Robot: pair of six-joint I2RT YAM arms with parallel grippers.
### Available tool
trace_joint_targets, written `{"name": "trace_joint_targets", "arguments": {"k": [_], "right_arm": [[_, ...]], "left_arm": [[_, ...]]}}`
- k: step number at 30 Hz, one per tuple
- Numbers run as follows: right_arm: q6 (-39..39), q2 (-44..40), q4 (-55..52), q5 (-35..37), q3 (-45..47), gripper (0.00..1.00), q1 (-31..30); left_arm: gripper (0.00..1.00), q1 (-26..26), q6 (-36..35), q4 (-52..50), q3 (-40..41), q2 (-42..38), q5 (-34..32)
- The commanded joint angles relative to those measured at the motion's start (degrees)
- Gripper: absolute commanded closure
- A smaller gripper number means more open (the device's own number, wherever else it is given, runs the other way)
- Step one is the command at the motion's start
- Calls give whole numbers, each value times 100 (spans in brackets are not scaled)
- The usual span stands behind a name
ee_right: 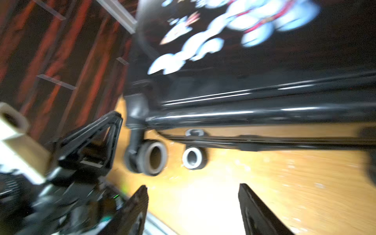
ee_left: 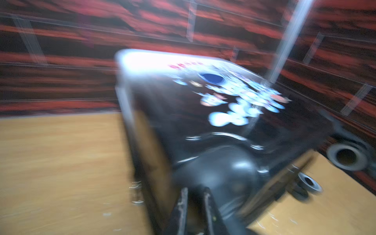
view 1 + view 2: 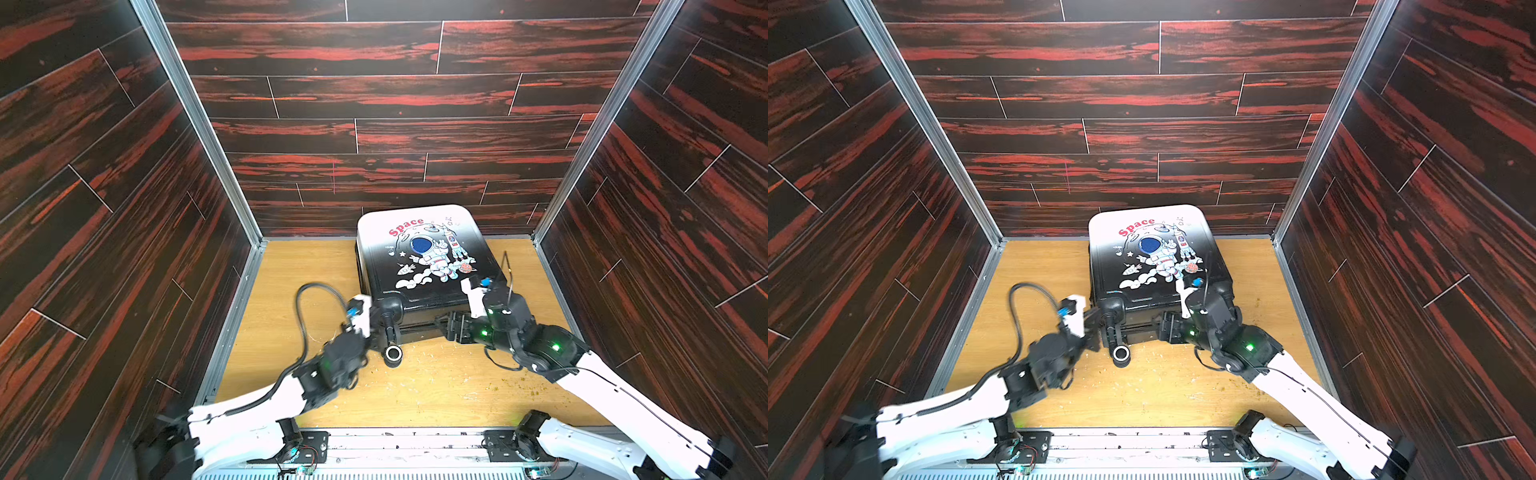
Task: Open the suitcase zippers
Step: Adjust the suitcase at the center of the board.
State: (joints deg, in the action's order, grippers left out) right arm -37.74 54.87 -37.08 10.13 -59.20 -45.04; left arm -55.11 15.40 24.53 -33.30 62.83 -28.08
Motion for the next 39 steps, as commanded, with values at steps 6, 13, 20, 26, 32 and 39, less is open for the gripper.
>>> {"name": "trace_joint_targets", "arguments": {"k": [6, 13, 20, 26, 32, 39], "right_arm": [[230, -432, -977, 1104, -281, 27, 148], [192, -927, -1355, 1386, -280, 25, 174], [756, -1531, -1122, 512, 174, 30, -137], [33, -465, -1291, 3174, 328, 26, -2509], [-470, 278, -1373, 3237, -172, 8, -2073], [73, 315, 609, 2992, 1015, 20, -3319]], "left_arm": [[87, -554, 54, -307, -1240, 1984, 2115], [76, -956, 623, 121, -2505, 2824, 3396], [58, -895, 410, -1392, -2099, 1258, 585], [44, 81, 885, -3552, -2474, 418, -380], [43, 403, 979, -4075, -2386, 78, -217], [41, 550, 1049, -4179, -2267, -38, -204]]}}
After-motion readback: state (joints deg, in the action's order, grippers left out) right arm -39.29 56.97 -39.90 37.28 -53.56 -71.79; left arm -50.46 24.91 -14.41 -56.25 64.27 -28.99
